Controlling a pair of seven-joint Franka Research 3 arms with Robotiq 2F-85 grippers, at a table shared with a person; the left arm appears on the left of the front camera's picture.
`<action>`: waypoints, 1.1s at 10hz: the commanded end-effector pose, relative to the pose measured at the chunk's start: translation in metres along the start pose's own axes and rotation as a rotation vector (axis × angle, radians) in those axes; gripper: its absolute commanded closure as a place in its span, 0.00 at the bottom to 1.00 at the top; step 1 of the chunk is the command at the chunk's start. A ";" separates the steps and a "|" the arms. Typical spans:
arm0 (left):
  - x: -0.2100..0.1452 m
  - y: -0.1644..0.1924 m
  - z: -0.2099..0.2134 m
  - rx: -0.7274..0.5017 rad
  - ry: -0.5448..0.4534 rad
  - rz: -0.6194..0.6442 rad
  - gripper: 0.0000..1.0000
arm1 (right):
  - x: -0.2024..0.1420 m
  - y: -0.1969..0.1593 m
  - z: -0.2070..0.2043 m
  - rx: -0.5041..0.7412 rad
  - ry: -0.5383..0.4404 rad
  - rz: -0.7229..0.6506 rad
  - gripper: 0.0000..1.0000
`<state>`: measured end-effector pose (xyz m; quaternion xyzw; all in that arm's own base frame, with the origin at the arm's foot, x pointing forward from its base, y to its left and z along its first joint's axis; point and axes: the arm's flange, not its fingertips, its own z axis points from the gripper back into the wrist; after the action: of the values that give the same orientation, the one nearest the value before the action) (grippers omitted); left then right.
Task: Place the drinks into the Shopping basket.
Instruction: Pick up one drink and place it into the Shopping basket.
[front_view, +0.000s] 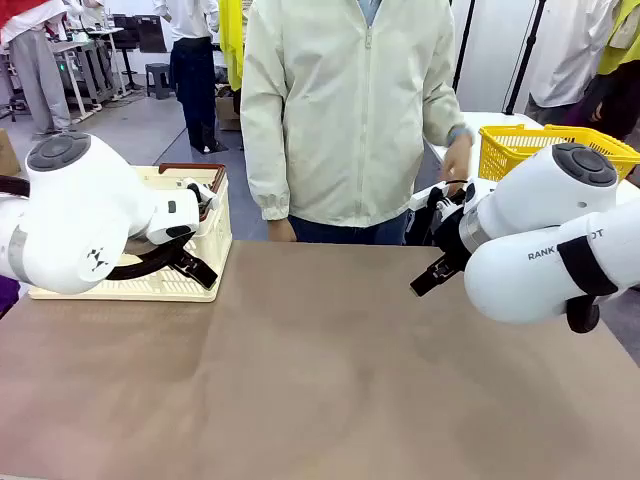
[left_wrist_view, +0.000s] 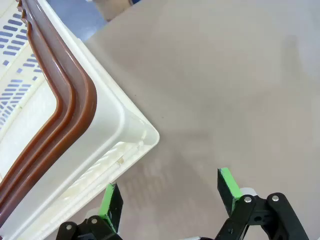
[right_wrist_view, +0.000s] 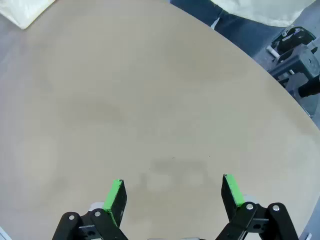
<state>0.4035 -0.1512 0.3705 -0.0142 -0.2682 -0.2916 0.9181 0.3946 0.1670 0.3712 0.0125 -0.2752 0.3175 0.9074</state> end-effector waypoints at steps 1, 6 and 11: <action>0.000 0.000 0.000 0.000 0.000 0.000 0.00 | 0.000 0.000 0.000 0.000 0.000 0.000 0.00; 0.000 0.000 0.000 0.000 0.000 0.000 0.00 | 0.000 0.000 0.000 0.000 0.000 0.000 0.00; 0.000 0.000 0.000 0.000 0.000 0.000 0.00 | 0.000 0.000 0.000 0.000 0.000 0.000 0.00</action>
<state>0.4035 -0.1513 0.3705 -0.0142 -0.2682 -0.2916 0.9181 0.3946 0.1671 0.3712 0.0121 -0.2752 0.3179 0.9072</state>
